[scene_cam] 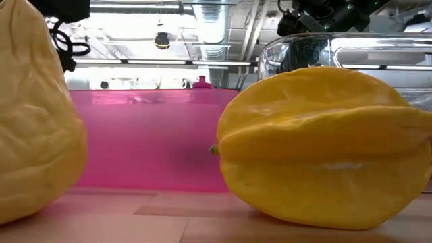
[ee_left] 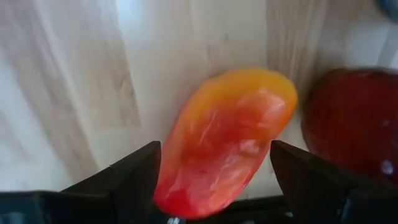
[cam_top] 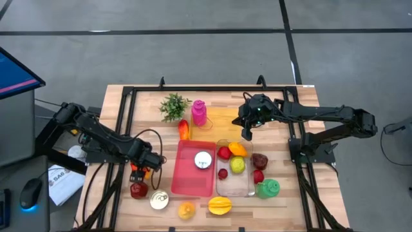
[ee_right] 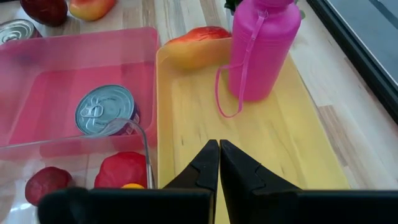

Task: Pick & Place Food Item
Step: Put the bottom mango on the left into the transparent bin

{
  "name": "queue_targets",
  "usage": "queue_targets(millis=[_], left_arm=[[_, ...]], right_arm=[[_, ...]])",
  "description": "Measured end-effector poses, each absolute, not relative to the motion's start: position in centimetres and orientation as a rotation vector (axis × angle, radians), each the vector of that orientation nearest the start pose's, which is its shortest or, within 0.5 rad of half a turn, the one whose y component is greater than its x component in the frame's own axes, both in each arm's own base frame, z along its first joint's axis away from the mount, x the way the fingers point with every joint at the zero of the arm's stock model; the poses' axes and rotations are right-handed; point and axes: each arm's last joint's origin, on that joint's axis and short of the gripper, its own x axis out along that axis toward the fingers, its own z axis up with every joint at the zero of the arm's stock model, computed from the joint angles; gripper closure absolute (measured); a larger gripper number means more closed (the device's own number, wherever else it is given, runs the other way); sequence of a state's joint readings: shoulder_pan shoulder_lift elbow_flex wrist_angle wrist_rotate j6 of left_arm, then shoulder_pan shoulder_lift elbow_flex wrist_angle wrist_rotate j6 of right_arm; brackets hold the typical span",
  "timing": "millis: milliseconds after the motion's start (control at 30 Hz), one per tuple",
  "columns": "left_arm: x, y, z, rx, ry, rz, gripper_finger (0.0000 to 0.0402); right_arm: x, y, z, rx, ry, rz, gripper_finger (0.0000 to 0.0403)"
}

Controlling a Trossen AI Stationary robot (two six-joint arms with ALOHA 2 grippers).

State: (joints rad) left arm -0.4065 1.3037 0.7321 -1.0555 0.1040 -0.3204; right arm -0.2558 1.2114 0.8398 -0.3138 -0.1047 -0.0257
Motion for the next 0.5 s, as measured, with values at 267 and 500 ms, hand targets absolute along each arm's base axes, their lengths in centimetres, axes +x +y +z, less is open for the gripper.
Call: queue_targets(millis=[267,500], left_arm=[[16.6,-7.5,16.7,-0.003,1.628,-0.140,0.0090],[15.9,-7.3,15.4,-0.020,1.651,-0.152,0.0082]], right_arm=[[24.5,-6.1,25.6,0.098,0.676,-0.136,0.0392],[24.5,-6.1,25.6,0.098,0.676,-0.136,0.0392]])
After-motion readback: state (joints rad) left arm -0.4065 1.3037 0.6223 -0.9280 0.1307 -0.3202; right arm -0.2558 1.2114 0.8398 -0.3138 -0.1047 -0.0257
